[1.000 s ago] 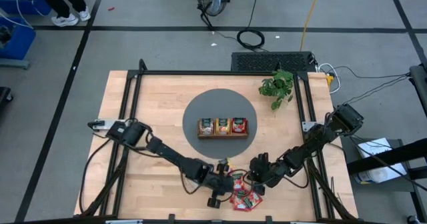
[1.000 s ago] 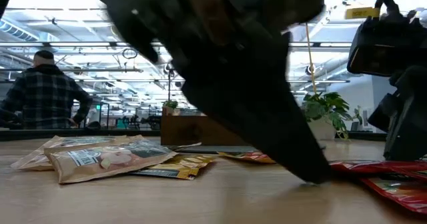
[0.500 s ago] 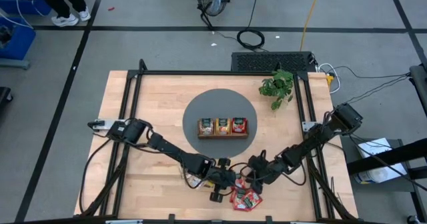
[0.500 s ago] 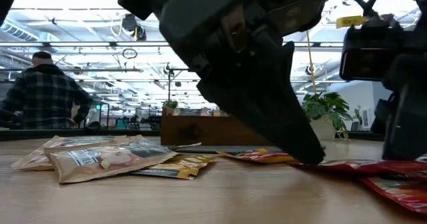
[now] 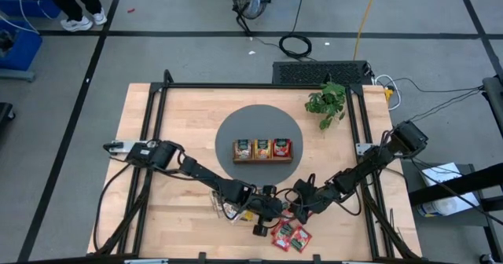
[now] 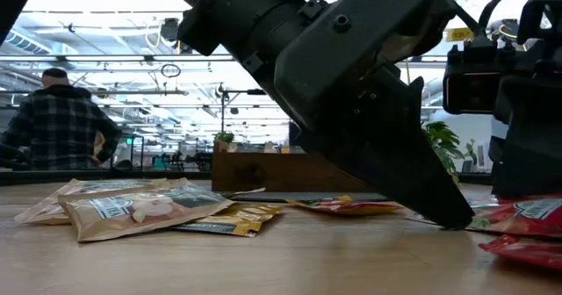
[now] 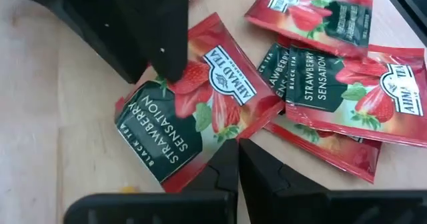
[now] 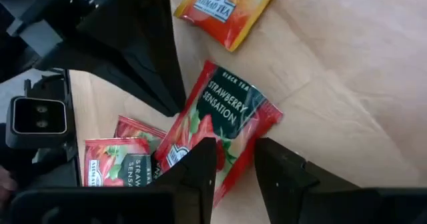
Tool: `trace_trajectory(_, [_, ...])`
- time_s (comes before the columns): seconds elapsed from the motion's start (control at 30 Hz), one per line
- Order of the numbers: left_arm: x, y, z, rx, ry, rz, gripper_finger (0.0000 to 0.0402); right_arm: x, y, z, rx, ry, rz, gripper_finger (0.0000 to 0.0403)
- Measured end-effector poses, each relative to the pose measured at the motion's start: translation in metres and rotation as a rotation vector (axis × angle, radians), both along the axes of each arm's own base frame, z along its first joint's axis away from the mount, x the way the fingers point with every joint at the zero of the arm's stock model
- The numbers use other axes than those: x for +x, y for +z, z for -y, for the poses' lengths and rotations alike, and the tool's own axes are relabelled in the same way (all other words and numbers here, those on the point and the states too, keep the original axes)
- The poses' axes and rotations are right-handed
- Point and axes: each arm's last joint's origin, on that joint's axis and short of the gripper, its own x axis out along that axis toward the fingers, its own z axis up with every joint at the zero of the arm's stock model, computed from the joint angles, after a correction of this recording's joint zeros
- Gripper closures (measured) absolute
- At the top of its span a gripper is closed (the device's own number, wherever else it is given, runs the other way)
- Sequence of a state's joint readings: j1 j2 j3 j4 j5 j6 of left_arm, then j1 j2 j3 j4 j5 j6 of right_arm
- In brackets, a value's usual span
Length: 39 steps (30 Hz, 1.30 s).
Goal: Pick & Place Tea
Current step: Put the red tea bag into the right slot of the wooden organizer
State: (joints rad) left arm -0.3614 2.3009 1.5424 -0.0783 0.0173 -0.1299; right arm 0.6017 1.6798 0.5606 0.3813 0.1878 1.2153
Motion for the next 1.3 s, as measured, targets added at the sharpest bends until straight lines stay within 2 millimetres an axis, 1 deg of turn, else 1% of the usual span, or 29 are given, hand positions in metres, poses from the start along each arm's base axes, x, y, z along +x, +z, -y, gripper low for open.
trace_trajectory(0.13, [0.0, 0.0, 0.0, 0.001, 0.002, 0.002, 0.038, -0.008, -0.005, 0.005, 0.028, -0.008, 0.027, 0.0309])
trace_trajectory(0.3, [0.0, -0.001, 0.0, -0.007, -0.002, 0.0, 0.038, -0.008, -0.005, 0.005, -0.001, 0.054, 0.066, 0.0319])
trace_trajectory(0.4, [0.0, -0.001, 0.0, -0.007, -0.002, 0.001, 0.038, -0.007, -0.003, 0.003, -0.018, 0.122, 0.104, 0.0337])
trace_trajectory(0.63, [0.001, -0.002, -0.001, -0.003, -0.004, 0.007, 0.038, -0.006, -0.002, 0.002, -0.07, 0.184, 0.148, 0.0394])
trace_trajectory(0.83, [0.002, 0.0, -0.001, 0.053, -0.041, 0.044, 0.038, -0.005, 0.001, 0.001, -0.154, 0.274, 0.222, 0.0401])
trace_trajectory(0.93, [0.0, 0.008, -0.002, 0.083, -0.058, 0.055, 0.038, -0.005, 0.004, 0.002, -0.206, 0.301, 0.245, 0.0402])
trace_trajectory(1.07, [-0.008, 0.028, 0.001, 0.122, -0.079, 0.056, 0.038, -0.006, 0.015, 0.004, -0.297, 0.346, 0.298, 0.0402])
trace_trajectory(1.2, [-0.017, 0.06, 0.011, 0.154, -0.077, 0.115, 0.038, -0.008, 0.032, 0.006, -0.395, 0.38, 0.368, 0.0402])
trace_trajectory(1.3, [-0.023, 0.071, 0.023, 0.181, -0.077, 0.159, 0.038, -0.013, 0.048, 0.005, -0.488, 0.422, 0.45, 0.0403])
